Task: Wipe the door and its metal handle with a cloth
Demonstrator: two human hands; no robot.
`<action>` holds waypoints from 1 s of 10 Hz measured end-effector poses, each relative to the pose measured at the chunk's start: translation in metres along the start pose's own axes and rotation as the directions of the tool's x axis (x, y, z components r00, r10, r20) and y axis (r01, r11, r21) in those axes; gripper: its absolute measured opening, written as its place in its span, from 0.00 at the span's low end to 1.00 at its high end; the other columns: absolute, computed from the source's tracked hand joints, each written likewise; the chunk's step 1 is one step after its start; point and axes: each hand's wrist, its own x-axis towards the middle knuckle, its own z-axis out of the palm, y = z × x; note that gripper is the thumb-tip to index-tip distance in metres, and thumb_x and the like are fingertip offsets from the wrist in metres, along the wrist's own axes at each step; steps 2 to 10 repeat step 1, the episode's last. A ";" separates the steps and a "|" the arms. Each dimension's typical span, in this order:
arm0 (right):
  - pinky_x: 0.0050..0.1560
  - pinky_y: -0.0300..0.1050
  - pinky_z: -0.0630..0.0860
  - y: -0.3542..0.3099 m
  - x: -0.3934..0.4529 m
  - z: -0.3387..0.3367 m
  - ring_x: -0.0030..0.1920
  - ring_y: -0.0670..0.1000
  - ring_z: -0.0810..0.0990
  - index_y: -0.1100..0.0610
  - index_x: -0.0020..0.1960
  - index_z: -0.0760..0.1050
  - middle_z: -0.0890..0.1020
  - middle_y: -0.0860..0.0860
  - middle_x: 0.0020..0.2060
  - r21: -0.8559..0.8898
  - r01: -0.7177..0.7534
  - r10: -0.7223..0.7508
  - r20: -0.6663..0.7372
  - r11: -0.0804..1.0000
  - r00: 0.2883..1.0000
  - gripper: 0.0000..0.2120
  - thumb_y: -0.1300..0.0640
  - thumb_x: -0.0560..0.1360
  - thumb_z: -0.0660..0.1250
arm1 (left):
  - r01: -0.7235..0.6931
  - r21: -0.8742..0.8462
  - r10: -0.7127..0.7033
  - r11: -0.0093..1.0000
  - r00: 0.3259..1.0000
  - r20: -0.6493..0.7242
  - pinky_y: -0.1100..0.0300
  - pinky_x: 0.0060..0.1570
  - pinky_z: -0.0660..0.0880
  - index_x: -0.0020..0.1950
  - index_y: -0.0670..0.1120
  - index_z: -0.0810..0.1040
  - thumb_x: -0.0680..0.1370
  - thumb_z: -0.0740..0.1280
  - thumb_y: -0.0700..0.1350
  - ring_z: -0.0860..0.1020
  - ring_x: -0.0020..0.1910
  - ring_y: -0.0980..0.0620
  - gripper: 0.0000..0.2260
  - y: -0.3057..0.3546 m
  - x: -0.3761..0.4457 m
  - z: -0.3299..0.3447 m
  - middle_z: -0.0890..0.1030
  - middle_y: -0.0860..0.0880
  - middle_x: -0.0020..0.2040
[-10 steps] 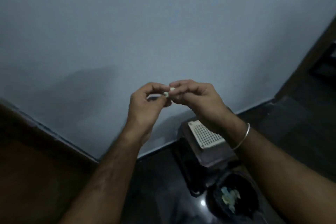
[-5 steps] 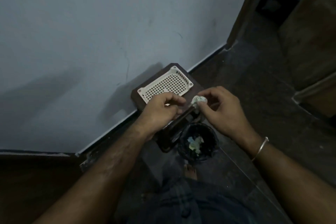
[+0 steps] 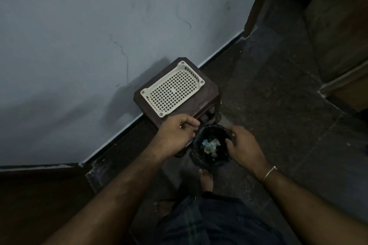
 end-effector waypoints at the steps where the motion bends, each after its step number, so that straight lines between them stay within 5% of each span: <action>1: 0.50 0.38 0.70 -0.015 0.004 0.001 0.50 0.50 0.78 0.54 0.58 0.77 0.81 0.51 0.50 0.073 0.017 -0.017 -0.012 0.997 1.000 0.13 0.59 0.74 0.68 | 0.023 -0.023 -0.023 0.999 1.000 -0.011 0.68 0.34 0.76 0.48 0.50 0.82 0.80 0.63 0.37 0.84 0.44 0.54 0.11 -0.001 -0.002 0.001 0.85 0.51 0.47; 10: 0.50 0.38 0.70 -0.015 0.004 0.001 0.50 0.50 0.78 0.54 0.58 0.77 0.81 0.51 0.50 0.073 0.017 -0.017 -0.012 0.997 1.000 0.13 0.59 0.74 0.68 | 0.023 -0.023 -0.023 0.999 1.000 -0.011 0.68 0.34 0.76 0.48 0.50 0.82 0.80 0.63 0.37 0.84 0.44 0.54 0.11 -0.001 -0.002 0.001 0.85 0.51 0.47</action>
